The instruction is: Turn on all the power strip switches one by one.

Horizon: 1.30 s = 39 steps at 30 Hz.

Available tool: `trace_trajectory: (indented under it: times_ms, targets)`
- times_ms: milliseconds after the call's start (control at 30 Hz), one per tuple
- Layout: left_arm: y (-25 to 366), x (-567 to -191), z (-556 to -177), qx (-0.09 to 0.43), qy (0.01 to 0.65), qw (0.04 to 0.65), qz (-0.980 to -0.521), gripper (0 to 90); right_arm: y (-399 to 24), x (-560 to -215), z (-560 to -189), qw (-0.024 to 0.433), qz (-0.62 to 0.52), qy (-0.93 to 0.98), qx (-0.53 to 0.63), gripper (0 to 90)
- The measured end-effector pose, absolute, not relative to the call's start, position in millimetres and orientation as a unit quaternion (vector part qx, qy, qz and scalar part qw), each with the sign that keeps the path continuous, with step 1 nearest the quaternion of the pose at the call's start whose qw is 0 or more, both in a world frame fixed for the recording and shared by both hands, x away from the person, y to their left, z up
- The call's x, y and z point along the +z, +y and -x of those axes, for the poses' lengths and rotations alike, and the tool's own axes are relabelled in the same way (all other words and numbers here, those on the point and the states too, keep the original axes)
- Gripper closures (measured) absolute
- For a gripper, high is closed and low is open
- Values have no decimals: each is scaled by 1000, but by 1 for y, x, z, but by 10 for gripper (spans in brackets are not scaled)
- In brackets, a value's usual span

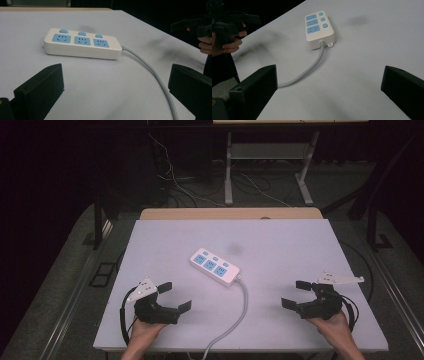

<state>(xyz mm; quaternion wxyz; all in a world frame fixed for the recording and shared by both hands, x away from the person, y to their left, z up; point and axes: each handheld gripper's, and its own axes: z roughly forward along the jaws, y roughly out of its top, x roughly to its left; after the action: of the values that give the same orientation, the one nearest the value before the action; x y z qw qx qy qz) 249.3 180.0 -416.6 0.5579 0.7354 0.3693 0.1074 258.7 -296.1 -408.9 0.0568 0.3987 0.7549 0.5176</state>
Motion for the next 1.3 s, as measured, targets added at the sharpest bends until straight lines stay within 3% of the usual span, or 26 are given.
trace_trajectory:
  times_ms: [1300]
  targets:
    - [169, -397, -249, 81, 344, 537, -766, 0, -301, -413, -251, 40, -404, 769, 493, 5]
